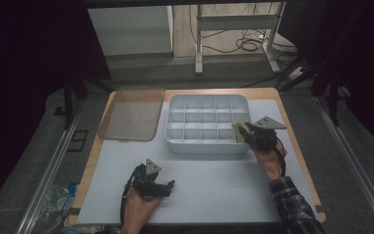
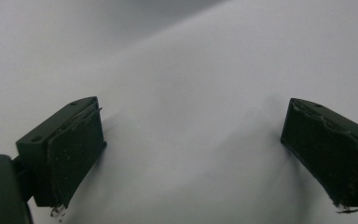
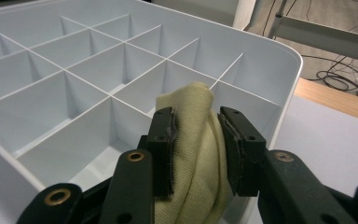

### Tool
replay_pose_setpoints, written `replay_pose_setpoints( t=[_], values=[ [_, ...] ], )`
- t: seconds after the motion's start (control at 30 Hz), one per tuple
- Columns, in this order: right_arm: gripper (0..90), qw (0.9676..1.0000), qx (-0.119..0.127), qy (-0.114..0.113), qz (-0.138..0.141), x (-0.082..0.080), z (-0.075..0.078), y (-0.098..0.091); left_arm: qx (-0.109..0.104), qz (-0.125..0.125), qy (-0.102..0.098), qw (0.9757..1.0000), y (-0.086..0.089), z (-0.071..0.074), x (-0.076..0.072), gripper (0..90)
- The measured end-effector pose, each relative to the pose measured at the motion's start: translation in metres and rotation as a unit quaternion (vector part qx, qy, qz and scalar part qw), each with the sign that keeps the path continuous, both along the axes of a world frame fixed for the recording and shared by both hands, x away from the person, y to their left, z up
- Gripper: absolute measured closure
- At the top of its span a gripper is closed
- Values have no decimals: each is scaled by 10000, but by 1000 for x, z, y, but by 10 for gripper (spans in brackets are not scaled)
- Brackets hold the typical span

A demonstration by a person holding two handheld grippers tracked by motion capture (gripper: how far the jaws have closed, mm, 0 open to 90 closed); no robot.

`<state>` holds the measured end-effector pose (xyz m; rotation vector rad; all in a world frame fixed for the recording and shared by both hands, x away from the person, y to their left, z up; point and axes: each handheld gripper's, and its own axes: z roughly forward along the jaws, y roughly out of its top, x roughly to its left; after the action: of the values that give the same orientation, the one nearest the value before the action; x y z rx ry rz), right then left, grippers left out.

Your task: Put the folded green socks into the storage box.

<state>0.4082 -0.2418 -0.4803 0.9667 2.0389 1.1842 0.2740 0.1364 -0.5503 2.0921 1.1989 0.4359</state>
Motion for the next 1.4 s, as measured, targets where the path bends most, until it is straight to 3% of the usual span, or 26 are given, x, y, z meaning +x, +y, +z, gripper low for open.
replay_pose_setpoints(
  t=[0.3,0.53,0.6,0.63,0.67,0.77,1.07,1.2,1.4],
  values=[
    [586,9999,-6,134,-1,6,-1,3,-1,0,1,10000,0,0,0,56],
    [536,9996,-149,245,56,14,3,12,-1,0,0,10000,0,0,0,56],
    [545,9992,-238,331,42,16,3,14,-1,0,0,10000,0,0,0,56],
    [644,9991,-210,375,67,16,3,14,-2,0,1,10000,0,0,0,56],
    [644,9991,-210,375,67,16,3,14,-1,0,0,10000,0,0,0,56],
    [755,9991,-276,310,105,13,5,14,-1,0,1,10000,0,0,0,56],
    [766,9992,-180,345,130,6,5,7,-1,1,1,10000,0,0,0,56],
    [688,9994,-99,315,129,0,7,2,-1,1,2,10000,0,0,0,56],
    [661,9997,45,230,93,7,17,3,-1,0,3,10000,0,0,0,56]
  ],
)
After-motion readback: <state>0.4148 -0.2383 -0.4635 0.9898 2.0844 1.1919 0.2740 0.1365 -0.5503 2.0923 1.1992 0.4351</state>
